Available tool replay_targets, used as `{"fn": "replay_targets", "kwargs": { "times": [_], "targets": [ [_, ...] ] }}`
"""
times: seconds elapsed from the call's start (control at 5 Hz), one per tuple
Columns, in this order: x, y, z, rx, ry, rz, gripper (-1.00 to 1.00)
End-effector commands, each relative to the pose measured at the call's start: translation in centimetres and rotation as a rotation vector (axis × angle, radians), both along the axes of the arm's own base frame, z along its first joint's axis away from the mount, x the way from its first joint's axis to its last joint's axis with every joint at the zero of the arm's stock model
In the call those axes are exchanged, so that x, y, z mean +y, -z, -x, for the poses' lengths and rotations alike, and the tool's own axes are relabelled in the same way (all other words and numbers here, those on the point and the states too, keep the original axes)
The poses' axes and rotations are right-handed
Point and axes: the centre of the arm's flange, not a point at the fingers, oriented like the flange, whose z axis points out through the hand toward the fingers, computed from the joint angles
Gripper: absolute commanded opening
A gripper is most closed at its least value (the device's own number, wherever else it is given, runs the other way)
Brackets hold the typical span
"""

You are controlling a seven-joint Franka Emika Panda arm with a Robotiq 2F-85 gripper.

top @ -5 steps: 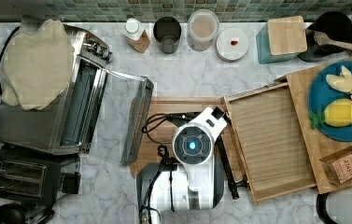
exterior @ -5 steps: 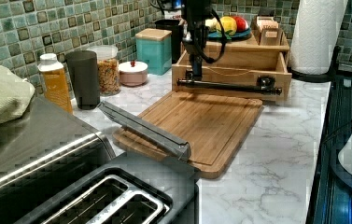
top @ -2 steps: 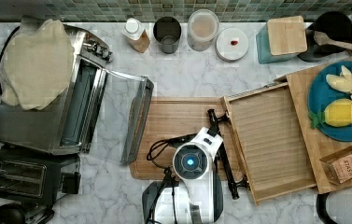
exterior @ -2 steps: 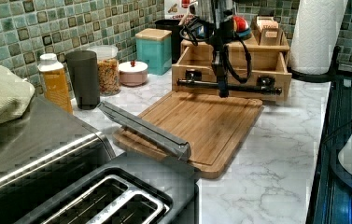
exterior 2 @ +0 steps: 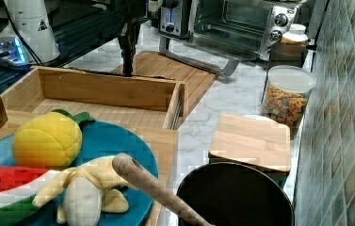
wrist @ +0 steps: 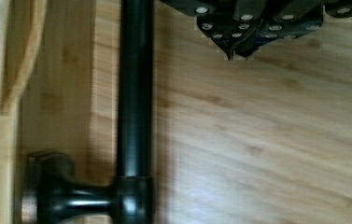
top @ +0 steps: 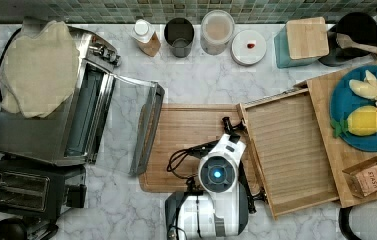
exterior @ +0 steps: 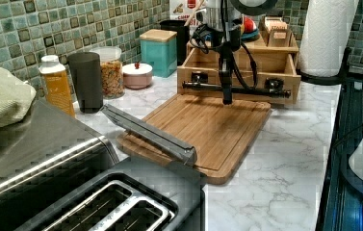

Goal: Close the drawer.

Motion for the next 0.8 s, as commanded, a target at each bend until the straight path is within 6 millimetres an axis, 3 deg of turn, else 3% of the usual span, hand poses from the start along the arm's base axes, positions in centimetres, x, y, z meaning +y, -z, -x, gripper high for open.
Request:
{"fn": "replay_targets", "kwargs": {
  "times": [0.2,0.4,0.8],
  "targets": [
    [-7.6,-2.0,-0.9,-0.050,0.043,-0.011,-1.00],
    [-10.2,-1.1,-1.6,-0.065,0.024,-0.030,-1.00],
    [-19.8,-2.4,-5.7,-0.061,0.098,-0.025,-1.00]
  ]
}}
